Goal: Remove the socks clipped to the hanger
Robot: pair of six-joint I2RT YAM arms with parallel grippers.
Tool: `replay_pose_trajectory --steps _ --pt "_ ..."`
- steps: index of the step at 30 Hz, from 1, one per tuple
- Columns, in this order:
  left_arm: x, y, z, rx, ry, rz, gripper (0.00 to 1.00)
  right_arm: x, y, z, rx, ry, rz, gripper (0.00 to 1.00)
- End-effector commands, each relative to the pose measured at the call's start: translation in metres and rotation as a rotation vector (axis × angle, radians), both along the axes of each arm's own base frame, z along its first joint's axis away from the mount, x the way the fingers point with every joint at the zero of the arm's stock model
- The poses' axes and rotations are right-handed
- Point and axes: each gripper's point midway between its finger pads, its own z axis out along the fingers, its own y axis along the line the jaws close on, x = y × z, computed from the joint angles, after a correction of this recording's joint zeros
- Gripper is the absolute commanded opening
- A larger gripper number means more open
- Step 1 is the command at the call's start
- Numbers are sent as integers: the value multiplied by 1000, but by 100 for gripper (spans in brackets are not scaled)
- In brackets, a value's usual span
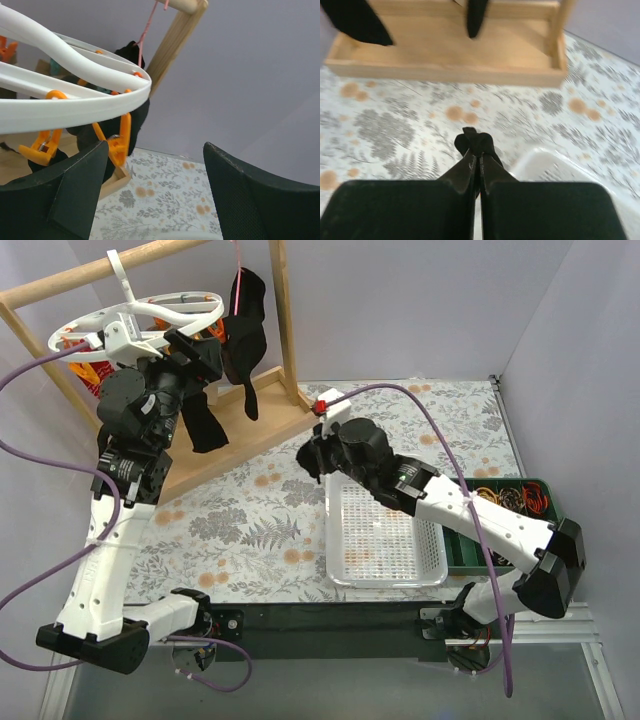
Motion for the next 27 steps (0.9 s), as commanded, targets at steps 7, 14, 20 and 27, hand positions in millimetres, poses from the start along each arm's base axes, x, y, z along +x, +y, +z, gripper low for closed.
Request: replay_pose_trajectory --steps 7,14,20,27 --pt "-35 -36 6 -14 -9 -251 75 -1 -122 -59 -150 130 -257 1" --pt "-58 -38 32 -6 -78 -296 75 -38 -129 -120 -190 353 -213 3" --pt "-75 -34 54 11 -138 -300 75 -61 -128 -160 -258 513 -173 21" --pt "-96 -26 81 39 -205 -284 75 -61 -114 -132 -269 451 -136 68"
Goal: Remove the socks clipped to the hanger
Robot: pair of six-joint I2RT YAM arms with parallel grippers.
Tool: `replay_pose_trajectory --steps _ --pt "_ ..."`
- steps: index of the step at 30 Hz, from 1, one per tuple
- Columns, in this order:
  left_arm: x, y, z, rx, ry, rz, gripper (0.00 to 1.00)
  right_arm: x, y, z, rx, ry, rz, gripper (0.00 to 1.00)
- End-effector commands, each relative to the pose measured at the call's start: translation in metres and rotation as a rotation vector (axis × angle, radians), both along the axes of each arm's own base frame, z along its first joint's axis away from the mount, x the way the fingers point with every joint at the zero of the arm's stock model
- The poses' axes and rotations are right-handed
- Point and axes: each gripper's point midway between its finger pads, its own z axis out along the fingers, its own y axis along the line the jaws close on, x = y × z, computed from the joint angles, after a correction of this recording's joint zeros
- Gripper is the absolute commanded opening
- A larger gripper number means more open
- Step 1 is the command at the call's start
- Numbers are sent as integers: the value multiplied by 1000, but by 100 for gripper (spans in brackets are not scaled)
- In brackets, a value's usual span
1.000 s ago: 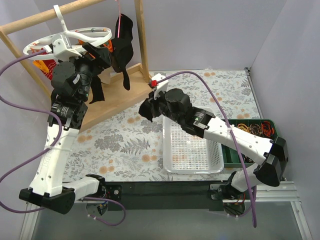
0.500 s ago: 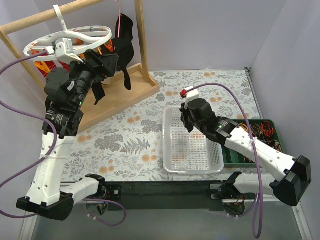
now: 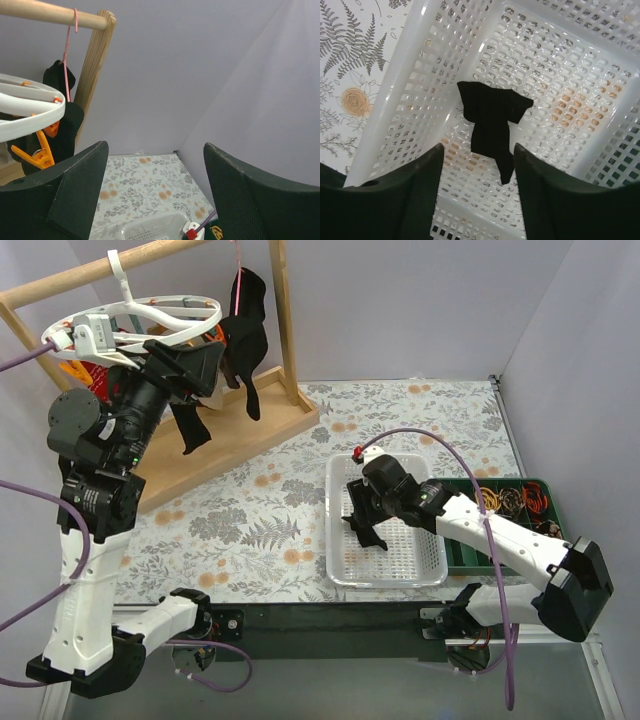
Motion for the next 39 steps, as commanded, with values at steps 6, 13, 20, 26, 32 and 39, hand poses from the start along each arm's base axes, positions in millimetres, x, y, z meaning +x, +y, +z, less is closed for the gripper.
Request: replay_pose_trajectory --steps 6,13,20,26,32,39 --pt "-36 28 32 10 -98 100 72 34 61 123 133 -280 105 79" --pt "-57 57 41 -10 -132 224 69 47 187 207 468 -596 405 92" --pt "-74 76 41 5 -155 307 69 46 290 247 672 -761 548 94" --pt "-86 90 40 26 -167 374 68 76 339 237 654 -847 485 96" --pt "-90 96 32 43 -156 404 68 89 372 235 692 -890 486 95" --pt "-96 110 24 27 -135 465 66 99 389 220 717 -891 465 74"
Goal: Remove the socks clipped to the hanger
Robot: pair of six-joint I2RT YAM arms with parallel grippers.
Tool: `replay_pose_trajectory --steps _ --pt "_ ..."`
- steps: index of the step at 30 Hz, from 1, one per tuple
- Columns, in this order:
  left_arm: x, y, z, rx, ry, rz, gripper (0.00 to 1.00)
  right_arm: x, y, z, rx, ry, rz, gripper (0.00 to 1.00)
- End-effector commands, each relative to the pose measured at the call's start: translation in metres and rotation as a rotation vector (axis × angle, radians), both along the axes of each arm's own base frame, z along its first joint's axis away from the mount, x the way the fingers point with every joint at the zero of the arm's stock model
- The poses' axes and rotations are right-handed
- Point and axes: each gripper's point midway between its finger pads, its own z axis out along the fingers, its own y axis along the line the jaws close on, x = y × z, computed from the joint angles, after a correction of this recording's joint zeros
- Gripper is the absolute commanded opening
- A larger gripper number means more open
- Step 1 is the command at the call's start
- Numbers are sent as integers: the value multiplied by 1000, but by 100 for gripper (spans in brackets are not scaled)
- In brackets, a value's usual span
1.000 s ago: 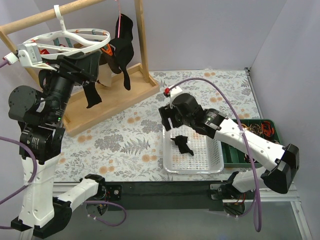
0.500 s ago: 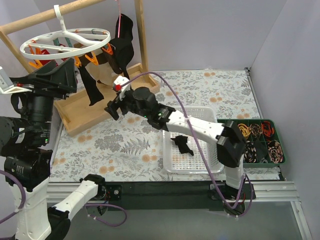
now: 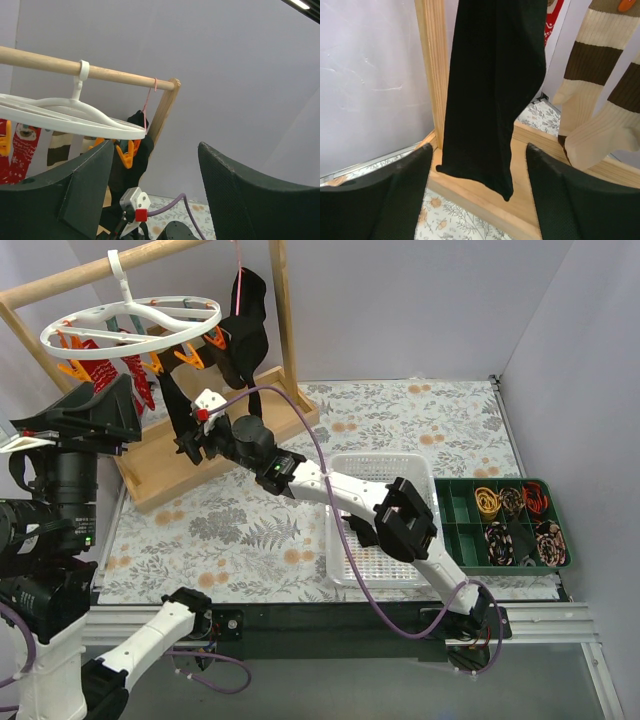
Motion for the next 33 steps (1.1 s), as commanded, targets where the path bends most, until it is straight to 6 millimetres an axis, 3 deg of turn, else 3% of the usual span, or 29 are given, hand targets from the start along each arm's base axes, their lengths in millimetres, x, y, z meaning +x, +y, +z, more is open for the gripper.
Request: replay_pose_trajectory --steps 1,9,15,17,18,19,21,23,25,26,28,29,33 --pt "2 18 -13 -11 47 97 65 6 3 41 131 -53 -20 71" --pt "10 21 -32 -76 122 116 63 4 13 42 177 -19 18 25" --pt "12 31 -47 -93 175 174 63 -1 8 54 200 2 28 1" --pt "18 28 -56 -90 207 174 63 -2 6 48 187 20 32 1" --pt "23 24 -60 -84 226 169 63 -5 2 56 198 21 36 1" --pt "26 21 -65 -90 250 154 63 -6 1 48 181 35 38 1" --pt "32 14 -72 -86 280 133 63 -13 -5 57 185 39 63 1" --pt "39 4 -78 -93 323 102 63 -18 -9 47 159 55 76 1" --pt "48 -2 -86 -91 375 92 63 -26 -15 57 160 52 103 1" --pt "47 -5 -81 -101 372 75 63 -29 -16 44 128 64 115 1" --pt "54 -12 -86 -108 407 59 63 -31 -23 49 123 57 121 1" --pt "55 -14 -84 -118 412 50 63 -33 -25 43 108 62 134 1" --pt "60 -33 -77 -163 440 -39 63 -33 -41 54 112 68 142 1"
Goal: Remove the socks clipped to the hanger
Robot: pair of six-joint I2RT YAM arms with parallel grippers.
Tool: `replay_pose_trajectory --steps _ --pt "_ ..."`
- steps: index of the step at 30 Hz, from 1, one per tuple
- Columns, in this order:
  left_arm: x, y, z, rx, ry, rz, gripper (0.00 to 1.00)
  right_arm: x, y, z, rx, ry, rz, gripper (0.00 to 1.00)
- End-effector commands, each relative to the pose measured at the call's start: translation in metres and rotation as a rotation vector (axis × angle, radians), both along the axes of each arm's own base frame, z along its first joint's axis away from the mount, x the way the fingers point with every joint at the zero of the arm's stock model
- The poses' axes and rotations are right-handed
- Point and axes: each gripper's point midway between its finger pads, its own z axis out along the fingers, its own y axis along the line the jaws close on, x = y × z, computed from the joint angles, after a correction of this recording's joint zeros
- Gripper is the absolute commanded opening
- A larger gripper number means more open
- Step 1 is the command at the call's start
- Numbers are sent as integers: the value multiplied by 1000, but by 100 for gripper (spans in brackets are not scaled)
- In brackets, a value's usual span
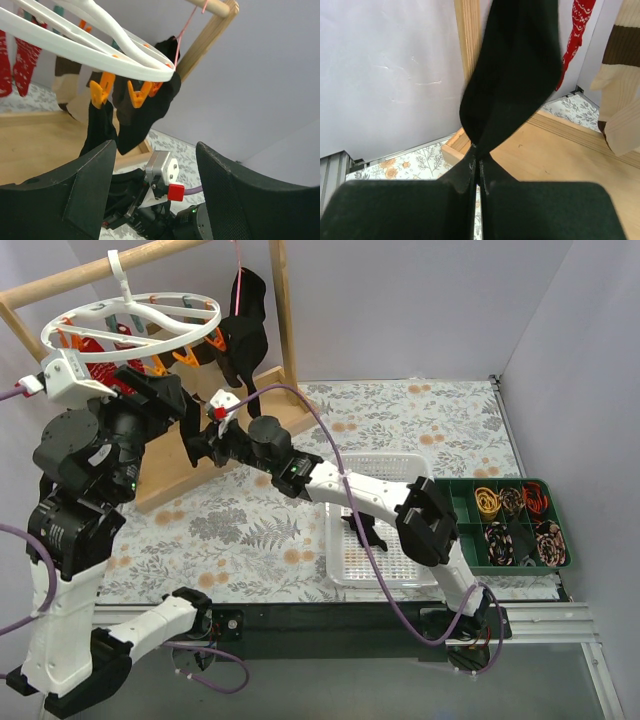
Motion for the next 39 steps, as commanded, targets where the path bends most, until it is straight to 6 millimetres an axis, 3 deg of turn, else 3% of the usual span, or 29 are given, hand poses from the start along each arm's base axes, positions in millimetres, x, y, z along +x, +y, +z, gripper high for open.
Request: replay_pose_trajectory --steps 1,6,8,13,21,26,33,39 --pt "-4 -18 1 -73 47 -91 63 -2 -28 55 91 -28 20 1" --pt "7 -29 3 -90 76 -112 62 -12 -42 71 80 -16 52 1" --pt "5 -23 11 -88 76 -90 62 -16 -43 70 56 -4 71 1" --pt "8 4 0 -104 106 73 59 -24 -51 80 25 -18 94 1" --pt "18 27 -3 55 141 215 56 -29 -52 82 19 13 112 1" --pt "25 39 -28 126 228 311 63 -27 -47 83 33 42 108 1" --pt "35 35 -45 100 272 329 62 -35 -61 93 39 41 112 1" --pt "37 34 -40 45 250 342 62 -37 -68 80 0 12 108 1"
